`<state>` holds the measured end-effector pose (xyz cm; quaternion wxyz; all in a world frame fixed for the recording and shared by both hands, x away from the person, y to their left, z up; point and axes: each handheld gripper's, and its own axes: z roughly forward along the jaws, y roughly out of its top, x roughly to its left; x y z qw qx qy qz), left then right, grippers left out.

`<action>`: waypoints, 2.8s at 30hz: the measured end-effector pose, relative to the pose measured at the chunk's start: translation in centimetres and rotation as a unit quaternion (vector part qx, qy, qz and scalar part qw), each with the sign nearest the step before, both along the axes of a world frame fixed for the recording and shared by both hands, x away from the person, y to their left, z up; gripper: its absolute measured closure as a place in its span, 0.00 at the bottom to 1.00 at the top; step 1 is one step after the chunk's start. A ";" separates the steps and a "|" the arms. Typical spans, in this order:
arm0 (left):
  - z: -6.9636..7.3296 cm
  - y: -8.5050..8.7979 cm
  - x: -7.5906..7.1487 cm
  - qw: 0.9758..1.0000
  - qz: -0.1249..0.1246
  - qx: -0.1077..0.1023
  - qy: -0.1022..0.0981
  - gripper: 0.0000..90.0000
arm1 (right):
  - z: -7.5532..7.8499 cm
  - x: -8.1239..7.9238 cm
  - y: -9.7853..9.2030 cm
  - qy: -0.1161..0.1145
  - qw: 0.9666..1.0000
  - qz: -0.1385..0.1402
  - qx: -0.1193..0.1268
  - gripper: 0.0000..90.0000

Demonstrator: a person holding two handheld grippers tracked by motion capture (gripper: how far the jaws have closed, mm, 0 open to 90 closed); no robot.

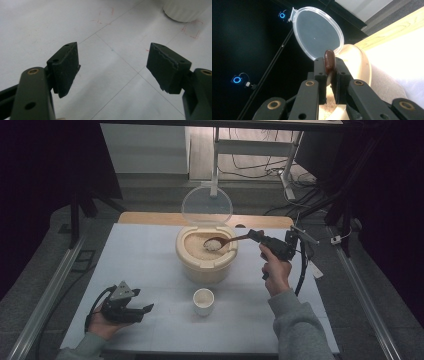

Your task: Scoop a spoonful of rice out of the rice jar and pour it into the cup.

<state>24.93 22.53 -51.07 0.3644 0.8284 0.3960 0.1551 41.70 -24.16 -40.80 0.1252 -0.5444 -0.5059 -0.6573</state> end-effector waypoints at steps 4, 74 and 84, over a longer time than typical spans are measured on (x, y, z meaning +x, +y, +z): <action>0.0 0.0 0.0 1.000 0.000 0.000 0.000 0.28 | 0.4 -0.2 -0.2 -0.007 1.000 0.000 -0.002 0.92; -0.5 -0.1 0.3 1.000 -0.007 0.006 0.012 0.28 | -1.9 -6.1 1.6 0.020 0.983 0.106 -0.146 0.92; -0.6 -0.1 0.2 1.000 -0.008 0.006 0.012 0.28 | -1.3 -7.0 2.3 -0.037 0.976 0.109 -0.184 0.92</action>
